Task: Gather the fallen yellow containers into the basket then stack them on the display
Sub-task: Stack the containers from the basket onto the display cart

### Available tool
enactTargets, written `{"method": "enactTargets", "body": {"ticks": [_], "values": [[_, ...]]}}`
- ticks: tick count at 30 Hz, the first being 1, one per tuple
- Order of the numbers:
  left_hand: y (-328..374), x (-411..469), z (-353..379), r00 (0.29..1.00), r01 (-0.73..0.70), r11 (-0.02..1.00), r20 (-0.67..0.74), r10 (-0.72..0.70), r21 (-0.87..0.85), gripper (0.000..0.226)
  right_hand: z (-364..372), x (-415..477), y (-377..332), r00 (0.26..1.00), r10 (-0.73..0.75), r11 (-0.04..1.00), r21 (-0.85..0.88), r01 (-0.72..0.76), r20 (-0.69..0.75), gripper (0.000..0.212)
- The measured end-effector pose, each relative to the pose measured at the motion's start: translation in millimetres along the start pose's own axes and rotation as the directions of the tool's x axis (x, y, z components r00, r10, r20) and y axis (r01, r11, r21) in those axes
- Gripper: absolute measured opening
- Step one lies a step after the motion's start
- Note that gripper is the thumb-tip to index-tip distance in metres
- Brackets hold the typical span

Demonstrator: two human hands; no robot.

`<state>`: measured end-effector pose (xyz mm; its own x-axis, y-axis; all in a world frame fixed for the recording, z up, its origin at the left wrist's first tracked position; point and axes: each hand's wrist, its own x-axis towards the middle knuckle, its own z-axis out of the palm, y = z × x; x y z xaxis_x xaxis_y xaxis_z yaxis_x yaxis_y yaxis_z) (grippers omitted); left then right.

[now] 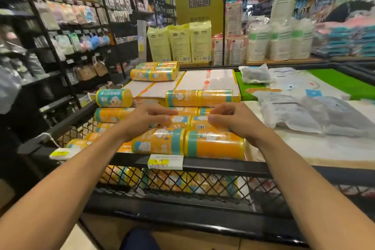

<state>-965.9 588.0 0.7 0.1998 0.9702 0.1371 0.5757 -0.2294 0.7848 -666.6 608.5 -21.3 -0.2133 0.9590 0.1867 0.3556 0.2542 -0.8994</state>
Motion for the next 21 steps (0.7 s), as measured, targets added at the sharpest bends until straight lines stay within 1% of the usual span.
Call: {"method": "enactTargets", "body": {"ticks": [2,3,4,5,6,7,8,10,12,14,16,17,18,19,20,21], "values": [[-3,-2,2,0.998,0.056,0.994,-0.025,-0.059,-0.098,0.022,4,2,3,0.998,0.042,0.998,0.058,-0.039,-0.047,0.032],[-5,-2,3,0.996,0.073,0.978,-0.039,-0.082,-0.194,0.024,6,3,4,0.995,0.081,0.992,0.098,-0.075,-0.059,0.034],[-5,-3,6,0.992,0.104,0.932,-0.031,-0.123,-0.346,0.025,8,3,6,0.990,0.126,0.984,0.138,-0.116,-0.060,0.040],[-5,-5,8,0.983,0.154,0.852,-0.006,-0.181,-0.500,0.028,8,2,6,0.984,0.170,0.972,0.173,-0.159,-0.055,0.048],[-5,-8,12,0.971,0.209,0.775,0.031,-0.239,-0.597,0.034,8,3,9,0.977,0.208,0.959,0.207,-0.195,-0.040,0.058],[-6,-10,13,0.958,0.254,0.735,0.058,-0.281,-0.628,0.042,8,4,12,0.972,0.233,0.941,0.257,-0.221,-0.016,0.065],[-7,-13,14,0.949,0.284,0.739,0.067,-0.309,-0.611,0.044,8,1,10,0.965,0.262,0.918,0.308,-0.252,0.007,0.063],[-9,-13,11,0.942,0.307,0.793,0.049,-0.333,-0.526,0.032,7,-5,4,0.950,0.308,0.867,0.399,-0.298,0.041,0.046],[-5,-13,7,0.934,0.327,0.832,0.019,-0.357,-0.449,0.028,5,-9,0,0.948,0.315,0.862,0.404,-0.306,0.046,0.044],[0,-15,6,0.918,0.349,0.828,-0.017,-0.396,-0.439,0.030,1,-14,-8,0.957,0.290,0.881,0.390,-0.268,0.002,0.042],[5,-21,6,0.912,0.334,0.801,-0.043,-0.408,-0.497,0.028,-3,-22,-23,0.966,0.250,0.897,0.392,-0.205,-0.067,0.031],[5,-27,6,0.909,0.304,0.787,-0.084,-0.409,-0.537,0.029,-4,-26,-33,0.968,0.219,0.919,0.359,-0.163,-0.120,0.029],[4,-34,4,0.903,0.249,0.801,-0.167,-0.395,-0.545,0.031,-5,-30,-43,0.972,0.164,0.953,0.280,-0.113,-0.167,0.028],[5,-41,0,0.894,0.187,0.843,-0.268,-0.359,-0.504,0.032,-3,-35,-54,0.977,0.085,0.979,0.200,-0.045,-0.194,0.031],[6,-52,-3,0.885,0.133,0.884,-0.347,-0.310,-0.448,0.032,3,-41,-65,0.982,0.004,0.989,0.146,0.024,-0.191,0.035],[10,-65,-6,0.880,0.080,0.902,-0.396,-0.264,-0.425,0.031,13,-47,-78,0.986,-0.058,0.989,0.128,0.078,-0.159,0.039]]}}
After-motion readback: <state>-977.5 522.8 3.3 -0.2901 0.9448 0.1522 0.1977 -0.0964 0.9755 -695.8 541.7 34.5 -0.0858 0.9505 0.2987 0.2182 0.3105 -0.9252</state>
